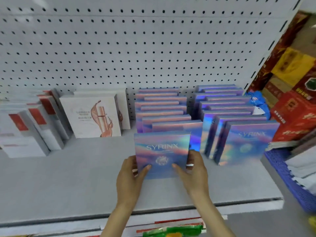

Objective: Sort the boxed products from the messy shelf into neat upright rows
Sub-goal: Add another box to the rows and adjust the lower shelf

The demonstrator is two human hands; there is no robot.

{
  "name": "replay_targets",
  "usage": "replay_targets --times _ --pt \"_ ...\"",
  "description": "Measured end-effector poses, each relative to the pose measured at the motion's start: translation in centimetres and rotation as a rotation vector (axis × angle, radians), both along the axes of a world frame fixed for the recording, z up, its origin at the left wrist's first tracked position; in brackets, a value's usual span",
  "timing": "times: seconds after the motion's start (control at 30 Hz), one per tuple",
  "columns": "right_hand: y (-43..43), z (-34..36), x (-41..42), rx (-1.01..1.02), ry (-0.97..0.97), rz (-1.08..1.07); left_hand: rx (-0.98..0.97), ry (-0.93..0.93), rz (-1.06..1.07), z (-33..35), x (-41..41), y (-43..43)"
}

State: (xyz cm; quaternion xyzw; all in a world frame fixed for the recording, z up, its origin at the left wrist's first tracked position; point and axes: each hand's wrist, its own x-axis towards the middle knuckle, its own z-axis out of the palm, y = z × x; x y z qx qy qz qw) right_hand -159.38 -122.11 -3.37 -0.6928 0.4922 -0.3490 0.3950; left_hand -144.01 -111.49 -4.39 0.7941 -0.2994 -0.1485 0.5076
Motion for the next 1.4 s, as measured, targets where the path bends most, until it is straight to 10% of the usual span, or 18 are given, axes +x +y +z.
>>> replay_targets --times 0.4,0.83,1.4 --pt "6.4 1.3 1.8 -0.04 0.157 -0.319 0.118 -0.068 -0.323 0.9 5.6 3.0" --pt "24.4 4.9 11.2 -0.163 0.247 0.273 -0.069 -0.091 -0.219 3.8 14.7 25.8" --pt "54.1 2.1 34.1 0.037 0.154 0.982 0.157 -0.142 0.279 3.6 27.9 65.8"
